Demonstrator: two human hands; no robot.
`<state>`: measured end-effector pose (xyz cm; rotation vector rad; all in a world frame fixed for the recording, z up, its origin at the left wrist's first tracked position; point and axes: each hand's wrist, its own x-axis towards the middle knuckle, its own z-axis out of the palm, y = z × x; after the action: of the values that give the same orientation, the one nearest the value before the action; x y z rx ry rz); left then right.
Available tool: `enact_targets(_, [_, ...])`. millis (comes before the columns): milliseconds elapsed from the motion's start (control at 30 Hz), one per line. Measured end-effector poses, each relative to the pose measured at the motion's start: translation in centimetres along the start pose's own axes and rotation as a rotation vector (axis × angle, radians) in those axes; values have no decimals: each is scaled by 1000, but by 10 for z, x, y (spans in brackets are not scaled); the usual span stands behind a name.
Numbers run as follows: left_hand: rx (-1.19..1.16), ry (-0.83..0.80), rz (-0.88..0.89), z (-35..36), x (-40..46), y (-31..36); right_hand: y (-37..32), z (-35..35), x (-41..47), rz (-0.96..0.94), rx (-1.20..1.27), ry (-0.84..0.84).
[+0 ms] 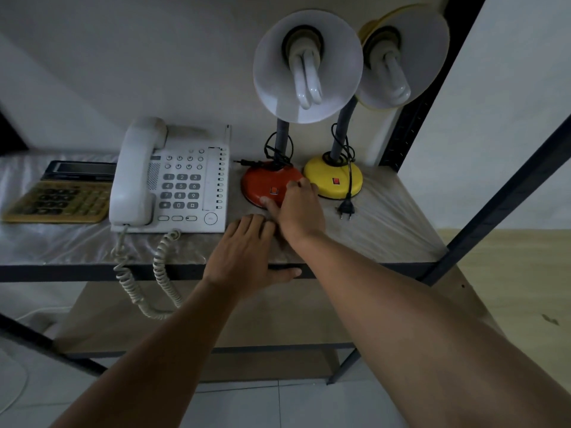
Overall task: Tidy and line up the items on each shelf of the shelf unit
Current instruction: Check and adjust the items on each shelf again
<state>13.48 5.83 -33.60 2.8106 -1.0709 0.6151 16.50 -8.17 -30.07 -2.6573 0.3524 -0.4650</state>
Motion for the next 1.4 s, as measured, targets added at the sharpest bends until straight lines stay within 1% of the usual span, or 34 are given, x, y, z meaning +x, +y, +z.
enact_targets(233, [-116,-19,-32,2,0,0,-7,7,17,6,-3,-1])
enact_targets(800, [-159,-32,-25,1,-1,-2,-11,15,36,29,-7,17])
enact_targets(1033, [-155,-58,-35,-2,-1,0,-7,6,26,10,-35,-78])
enact_targets(1267, [-198,-130,-77,-16,-13,4,-5,-13,-20,15,-37,-152])
enact_targets(1400, [-216,-154,-101,-40,-30,5,-11,-30,-48,-2,-49,-205])
